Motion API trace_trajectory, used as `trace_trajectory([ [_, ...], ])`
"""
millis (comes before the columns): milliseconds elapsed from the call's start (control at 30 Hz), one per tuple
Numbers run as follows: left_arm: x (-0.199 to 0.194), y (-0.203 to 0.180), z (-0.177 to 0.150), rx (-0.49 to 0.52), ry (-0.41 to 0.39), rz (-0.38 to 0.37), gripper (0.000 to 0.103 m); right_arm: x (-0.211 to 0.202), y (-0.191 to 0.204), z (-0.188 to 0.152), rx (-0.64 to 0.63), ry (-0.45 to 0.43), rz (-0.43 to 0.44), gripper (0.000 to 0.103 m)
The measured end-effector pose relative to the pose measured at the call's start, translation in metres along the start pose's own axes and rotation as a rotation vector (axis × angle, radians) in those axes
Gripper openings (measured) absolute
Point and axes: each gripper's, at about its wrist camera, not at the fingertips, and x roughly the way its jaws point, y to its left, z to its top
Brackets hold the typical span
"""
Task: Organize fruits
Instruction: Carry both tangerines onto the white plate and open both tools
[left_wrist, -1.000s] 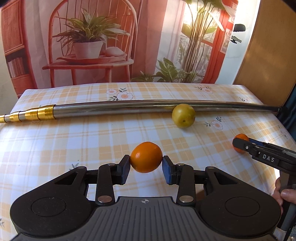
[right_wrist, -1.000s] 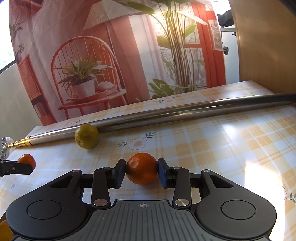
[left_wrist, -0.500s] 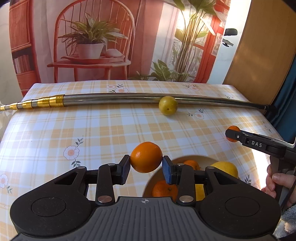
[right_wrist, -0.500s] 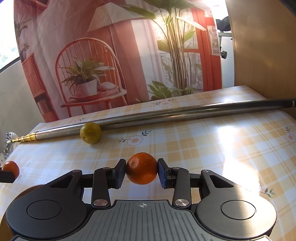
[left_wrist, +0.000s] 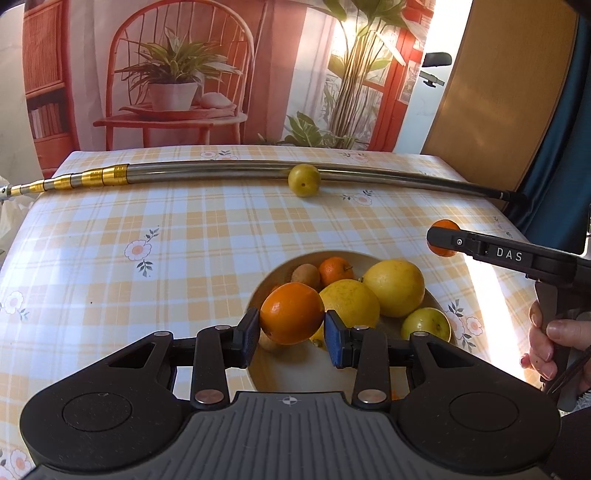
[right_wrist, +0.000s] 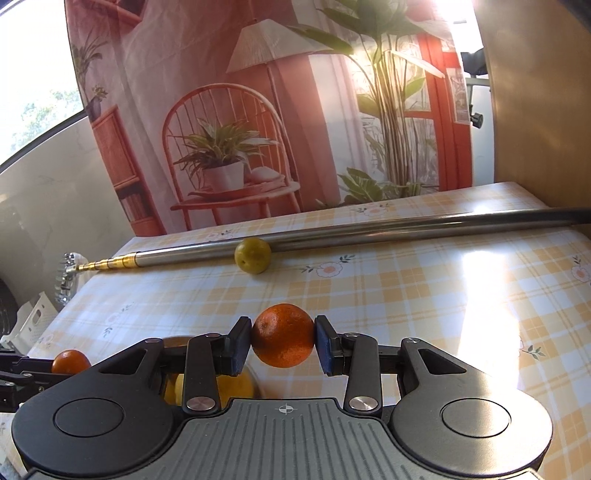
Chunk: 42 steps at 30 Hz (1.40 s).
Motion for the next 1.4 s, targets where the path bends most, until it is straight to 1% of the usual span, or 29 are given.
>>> trace_trajectory([
  [100, -0.007, 0.002, -0.006, -0.019, 0.001, 0.001, 0.039, -0.012, 0.01, -0.004, -0.025, 0.02, 0.034, 0.034],
  [233, -0.014, -0.001, -0.013, -0.028, 0.016, -0.015, 0.039, -0.032, 0.028, -0.012, -0.097, 0.055, 0.067, 0.034],
  [400, -0.021, -0.014, -0.028, 0.015, 0.015, -0.033, 0.039, -0.055, 0.047, -0.026, -0.192, 0.091, 0.083, 0.034],
  [533, -0.024, -0.018, -0.038, 0.029, 0.023, -0.048, 0.039, -0.065, 0.053, -0.038, -0.175, 0.134, 0.098, 0.034],
  [600, -0.024, -0.017, -0.04, 0.033, 0.025, -0.044, 0.04, -0.066, 0.055, -0.041, -0.165, 0.158, 0.111, 0.034],
  [800, -0.024, -0.014, -0.042, 0.025, 0.012, -0.053, 0.038, -0.061, 0.065, -0.045, -0.198, 0.2, 0.144, 0.034],
  [867, -0.023, -0.017, -0.043, 0.042, 0.016, -0.046, 0.038, -0.057, 0.064, -0.047, -0.19, 0.213, 0.144, 0.034],
  [933, -0.022, -0.023, -0.043, 0.085, 0.01, -0.023, 0.038, -0.055, 0.064, -0.048, -0.196, 0.214, 0.14, 0.034],
  [1033, -0.017, -0.025, -0.042, 0.108, 0.022, -0.022, 0.038, -0.051, 0.065, -0.05, -0.204, 0.225, 0.146, 0.034],
  [1133, -0.013, -0.023, -0.042, 0.103, 0.034, -0.017, 0.038, -0.044, 0.063, -0.052, -0.196, 0.246, 0.154, 0.035],
  [1267, -0.01, -0.02, -0.044, 0.086, 0.047, -0.013, 0.038, -0.043, 0.062, -0.053, -0.198, 0.235, 0.16, 0.035],
  [1400, -0.012, -0.019, -0.044, 0.071, 0.043, -0.004, 0.039, -0.043, 0.064, -0.053, -0.206, 0.239, 0.166, 0.034],
])
